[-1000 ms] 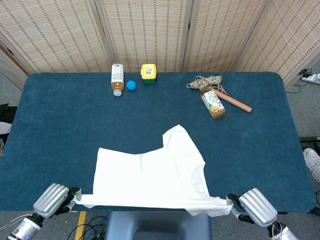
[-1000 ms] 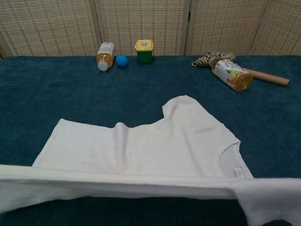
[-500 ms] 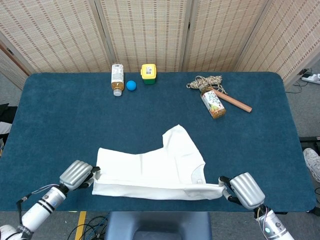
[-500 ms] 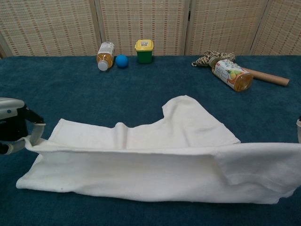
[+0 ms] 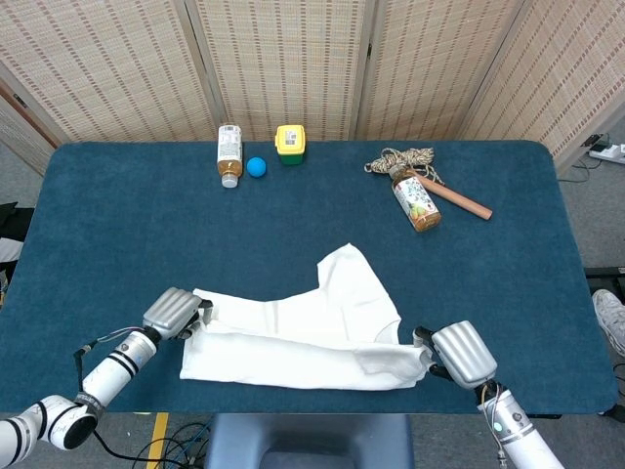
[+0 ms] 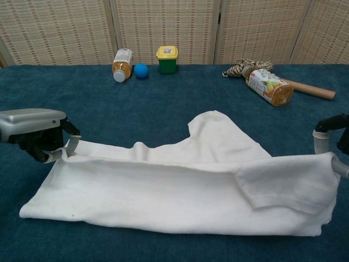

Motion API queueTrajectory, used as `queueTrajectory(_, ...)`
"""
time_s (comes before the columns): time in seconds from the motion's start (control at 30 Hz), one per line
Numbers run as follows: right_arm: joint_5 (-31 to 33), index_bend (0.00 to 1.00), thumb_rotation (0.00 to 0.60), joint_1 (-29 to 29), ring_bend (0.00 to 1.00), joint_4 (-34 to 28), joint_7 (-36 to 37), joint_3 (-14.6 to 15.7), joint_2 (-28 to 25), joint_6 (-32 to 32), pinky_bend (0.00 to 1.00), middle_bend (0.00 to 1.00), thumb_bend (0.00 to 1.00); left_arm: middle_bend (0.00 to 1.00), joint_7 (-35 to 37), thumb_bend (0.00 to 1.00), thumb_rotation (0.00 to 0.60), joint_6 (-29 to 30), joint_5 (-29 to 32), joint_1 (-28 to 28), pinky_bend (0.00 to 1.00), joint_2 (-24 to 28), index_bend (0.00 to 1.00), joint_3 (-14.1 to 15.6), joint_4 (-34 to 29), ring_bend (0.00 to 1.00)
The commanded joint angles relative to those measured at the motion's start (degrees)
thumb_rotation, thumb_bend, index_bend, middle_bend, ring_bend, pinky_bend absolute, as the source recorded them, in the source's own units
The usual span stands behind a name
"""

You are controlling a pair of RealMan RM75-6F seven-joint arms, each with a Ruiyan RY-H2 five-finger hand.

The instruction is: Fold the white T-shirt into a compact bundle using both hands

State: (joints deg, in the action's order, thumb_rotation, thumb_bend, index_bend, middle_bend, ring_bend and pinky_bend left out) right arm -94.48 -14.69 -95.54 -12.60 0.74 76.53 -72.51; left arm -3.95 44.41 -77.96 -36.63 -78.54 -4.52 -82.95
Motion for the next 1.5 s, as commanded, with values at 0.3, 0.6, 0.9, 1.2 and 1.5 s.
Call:
queueTrajectory(0.3,2.96,0.82,0.600,-1.83,1.00,1.87,-1.74,-2.10,3.41,1.49,1.00,0.98,0.61,0.97,-2.30,0.58,0.600,-2.75,6.07,-2.65,0.98,-3.12,0.62,-1.19,4.50,0.88)
queueTrajectory(0.6,4.14,0.82,0.600,-3.35,1.00,4.98,-1.67,-3.02,5.83,2.34,1.00,0.98,0.61,0.97,-3.86,0.58,0.600,-3.50,9.95,-3.70,0.98,-4.64,0.60,-1.40,6.93,0.88)
queueTrajectory(0.9,3.72,0.82,0.600,-4.74,1.00,8.10,0.22,-3.52,8.33,2.06,1.00,0.98,0.61,0.96,-6.39,0.46,0.600,-2.49,13.56,-3.77,0.97,-4.61,0.32,-1.34,6.13,0.87)
queueTrajectory(1.2,1.76,0.82,0.600,-7.09,1.00,13.29,2.73,-4.50,12.16,1.04,1.00,0.98,0.61,0.94,-9.82,0.36,0.600,1.19,17.14,-2.34,0.97,-1.34,0.02,-0.78,-0.72,0.86)
queueTrajectory(1.5,0.87,0.82,0.600,-9.42,1.00,18.39,5.18,-5.85,15.39,-0.11,1.00,0.98,0.61,0.94,-8.36,0.35,0.600,6.29,17.21,0.78,0.97,2.64,0.00,-0.49,-7.23,0.86)
